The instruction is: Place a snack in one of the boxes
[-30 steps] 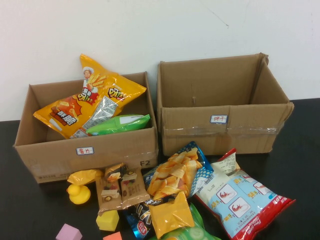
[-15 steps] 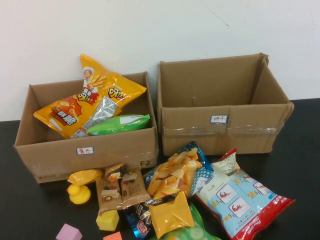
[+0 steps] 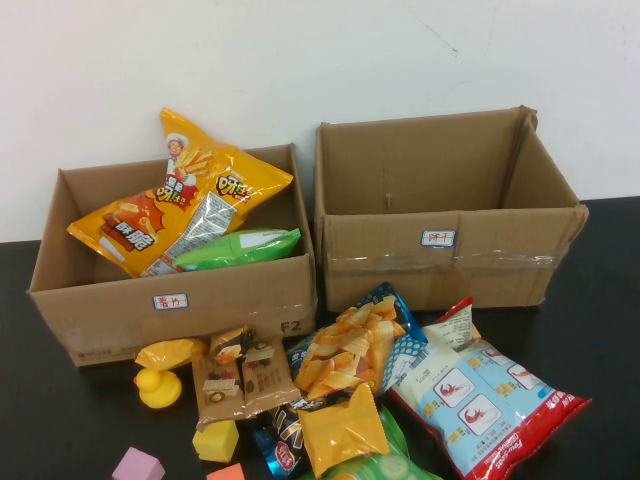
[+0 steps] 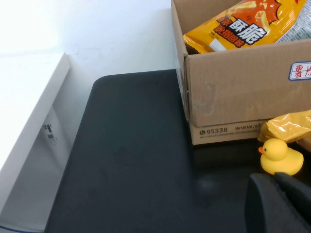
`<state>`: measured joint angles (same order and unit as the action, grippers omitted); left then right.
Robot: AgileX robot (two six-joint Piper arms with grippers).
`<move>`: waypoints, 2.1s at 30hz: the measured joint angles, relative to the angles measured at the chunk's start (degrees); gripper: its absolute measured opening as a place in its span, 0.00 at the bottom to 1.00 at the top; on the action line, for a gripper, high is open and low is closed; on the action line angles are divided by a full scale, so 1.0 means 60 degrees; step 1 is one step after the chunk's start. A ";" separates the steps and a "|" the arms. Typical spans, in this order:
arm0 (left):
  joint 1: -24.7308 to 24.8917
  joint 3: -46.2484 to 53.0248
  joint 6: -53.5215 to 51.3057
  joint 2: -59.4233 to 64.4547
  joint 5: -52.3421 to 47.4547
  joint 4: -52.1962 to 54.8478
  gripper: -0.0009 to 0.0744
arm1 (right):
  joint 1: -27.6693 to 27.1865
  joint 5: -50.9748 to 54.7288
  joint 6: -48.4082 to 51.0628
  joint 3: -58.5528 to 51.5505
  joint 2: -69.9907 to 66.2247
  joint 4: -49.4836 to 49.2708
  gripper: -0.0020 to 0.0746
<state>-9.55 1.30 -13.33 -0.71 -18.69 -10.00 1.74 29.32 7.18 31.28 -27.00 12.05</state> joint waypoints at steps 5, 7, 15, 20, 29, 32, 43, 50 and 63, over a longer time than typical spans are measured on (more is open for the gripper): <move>0.0000 0.0000 0.0000 0.0000 0.0000 0.0000 0.01 | 0.0686 0.1497 0.0827 0.1298 -0.2101 -0.0601 0.03; 0.0000 0.0000 0.0000 0.0000 0.0000 0.0000 0.01 | 0.1144 0.2286 0.0917 0.1926 -0.3024 -0.0582 0.03; 0.0000 0.0000 0.0000 0.0000 0.0000 0.0000 0.01 | 0.2658 0.4052 0.1016 0.4263 -0.6732 -0.0438 0.11; 0.0000 0.0000 0.0000 0.0000 0.0000 0.0000 0.01 | 0.2990 0.4022 0.1055 0.4822 -0.8722 -0.1162 0.56; 0.0000 0.0000 0.0000 0.0000 0.0000 0.0000 0.01 | 0.3281 0.2977 0.1518 0.5456 -1.1876 -0.1687 0.92; 0.0000 0.0000 0.0000 0.0000 0.0000 0.0000 0.01 | 0.3281 0.2808 0.1904 0.5867 -1.2671 -0.1958 0.93; 0.0000 0.0000 0.0000 0.0000 0.0000 0.0000 0.01 | 0.3131 0.2642 0.3464 0.7288 -1.5038 -0.3659 0.93; 0.0000 0.0000 0.0000 0.0000 0.0000 0.0000 0.01 | 0.2860 0.2603 0.4194 0.7455 -1.5707 -0.4363 0.93; 0.0000 0.0000 0.0000 0.0000 0.0000 0.0000 0.01 | 0.2840 0.3470 0.4292 0.7566 -1.5307 -0.4854 0.39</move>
<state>-9.55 1.30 -13.33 -0.71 -18.69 -10.00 18.78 50.15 32.93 76.68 -118.85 -17.07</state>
